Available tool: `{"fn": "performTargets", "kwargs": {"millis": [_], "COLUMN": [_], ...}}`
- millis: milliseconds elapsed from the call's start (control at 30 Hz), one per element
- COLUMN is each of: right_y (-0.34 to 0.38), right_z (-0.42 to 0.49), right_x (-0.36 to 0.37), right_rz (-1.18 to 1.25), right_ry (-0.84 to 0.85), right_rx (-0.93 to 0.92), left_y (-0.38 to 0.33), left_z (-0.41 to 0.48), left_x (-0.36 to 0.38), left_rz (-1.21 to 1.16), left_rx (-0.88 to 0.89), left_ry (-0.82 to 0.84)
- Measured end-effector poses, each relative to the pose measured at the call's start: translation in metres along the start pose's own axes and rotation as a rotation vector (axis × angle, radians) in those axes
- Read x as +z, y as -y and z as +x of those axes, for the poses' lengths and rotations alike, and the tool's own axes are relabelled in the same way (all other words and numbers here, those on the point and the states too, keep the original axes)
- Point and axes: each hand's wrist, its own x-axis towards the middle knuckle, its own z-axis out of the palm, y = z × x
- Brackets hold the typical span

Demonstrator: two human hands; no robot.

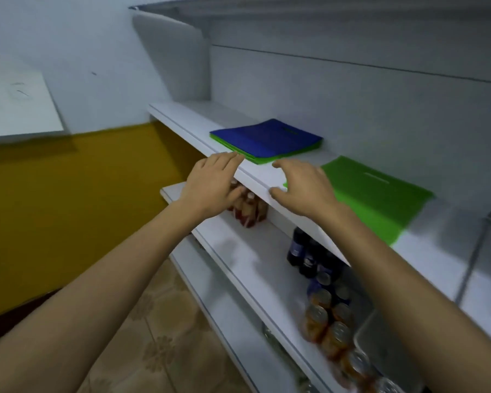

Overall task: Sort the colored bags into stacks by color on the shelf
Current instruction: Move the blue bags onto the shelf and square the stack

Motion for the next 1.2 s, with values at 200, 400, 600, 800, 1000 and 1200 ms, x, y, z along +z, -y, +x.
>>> {"fn": "performTargets", "kwargs": {"millis": [200, 400, 600, 800, 1000, 1200], "right_y": [0.059, 0.086, 0.07, 0.022, -0.031, -0.064], "right_z": [0.108, 0.16, 0.188, 0.215, 0.24, 0.242], "right_x": [0.032, 0.047, 0.051, 0.061, 0.086, 0.116], "right_rz": [-0.227, -0.153, -0.073, -0.061, 0.001, 0.043], "right_ry": [0.145, 0.123, 0.111, 0.102, 0.141, 0.089], "right_rx": [-0.064, 0.0, 0.102, 0.195, 0.311, 0.449], "left_y": [0.136, 0.191, 0.196, 0.191, 0.187, 0.172], "left_z": [0.023, 0.053, 0.094, 0.145, 0.208, 0.259], "left_x": [0.009, 0.018, 0.045, 0.079, 0.106, 0.14], "left_rz": [0.187, 0.119, 0.031, -0.049, -0.132, -0.183], "left_rx": [-0.067, -0.101, -0.037, 0.088, 0.149, 0.192], "left_ry": [0.239, 0.198, 0.179, 0.181, 0.189, 0.238]}}
